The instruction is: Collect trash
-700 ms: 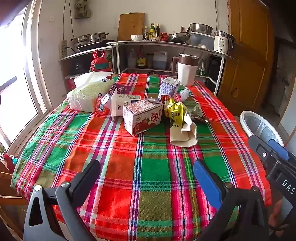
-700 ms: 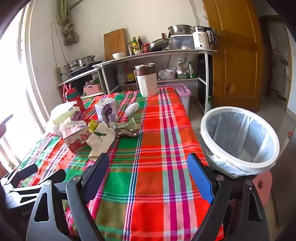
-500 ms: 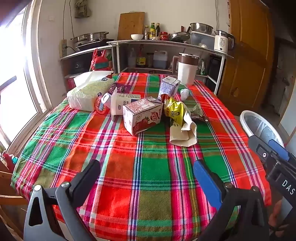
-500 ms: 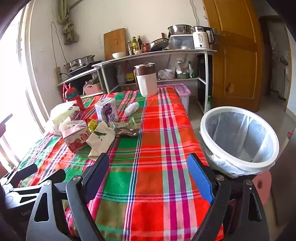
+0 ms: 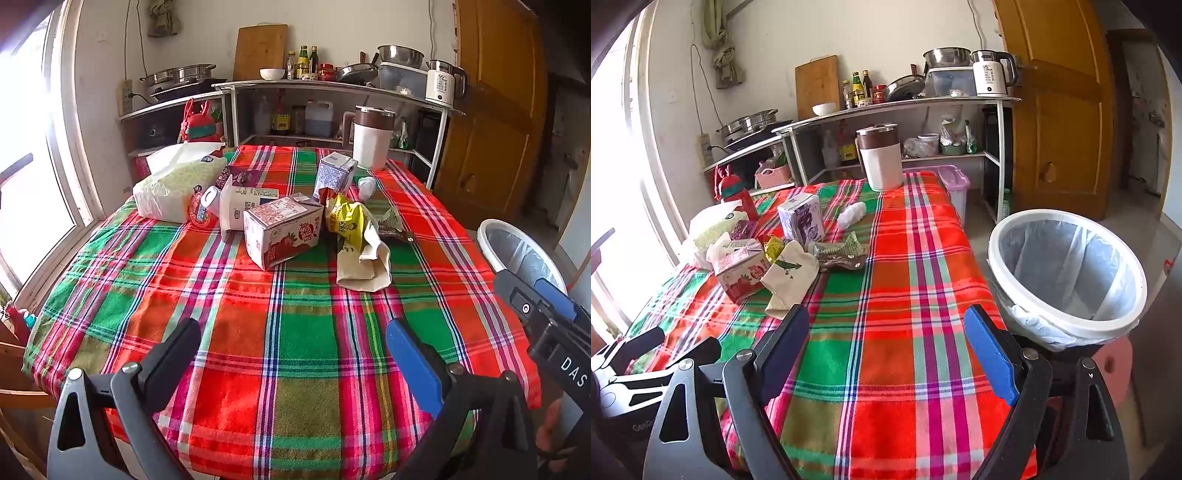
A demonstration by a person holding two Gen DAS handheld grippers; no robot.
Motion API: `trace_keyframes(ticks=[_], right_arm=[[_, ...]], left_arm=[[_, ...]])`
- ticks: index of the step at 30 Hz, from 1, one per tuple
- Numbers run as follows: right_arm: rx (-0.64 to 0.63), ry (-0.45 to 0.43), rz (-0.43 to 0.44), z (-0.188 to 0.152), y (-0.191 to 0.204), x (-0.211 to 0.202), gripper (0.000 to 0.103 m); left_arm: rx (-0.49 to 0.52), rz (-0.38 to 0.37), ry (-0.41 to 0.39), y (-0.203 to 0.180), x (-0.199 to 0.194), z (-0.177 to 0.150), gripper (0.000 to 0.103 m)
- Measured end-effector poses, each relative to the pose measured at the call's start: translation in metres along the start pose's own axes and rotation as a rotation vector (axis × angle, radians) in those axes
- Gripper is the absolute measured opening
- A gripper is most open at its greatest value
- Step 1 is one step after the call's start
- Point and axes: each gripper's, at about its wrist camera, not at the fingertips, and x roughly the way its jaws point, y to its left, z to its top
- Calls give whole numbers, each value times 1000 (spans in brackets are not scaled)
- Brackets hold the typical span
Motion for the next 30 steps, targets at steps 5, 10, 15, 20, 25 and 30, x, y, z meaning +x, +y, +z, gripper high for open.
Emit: trace_keyframes(ticks=[5,10,15,20,25,30], right_arm=[[1,-3,2,0,-1,-1,86],[3,-3,0,0,-2,-1,86],[3,-4,0,0,-2,-1,86],[3,-6,-2,0,-2,-2,86],[1,-8,-1,0,-2,-3,86],[1,-10,0,0,-2,-4,86]], left_arm=[[-2,0,1,0,-1,0,102],[0,2,2,0,-2,-1,102],[-2,2,0,-1,-2,-1,102],[-2,3,2,0,-2,0,102],[-3,2,-1,0,-2,0,102],[-2,4,-3,0,-3,0,102]])
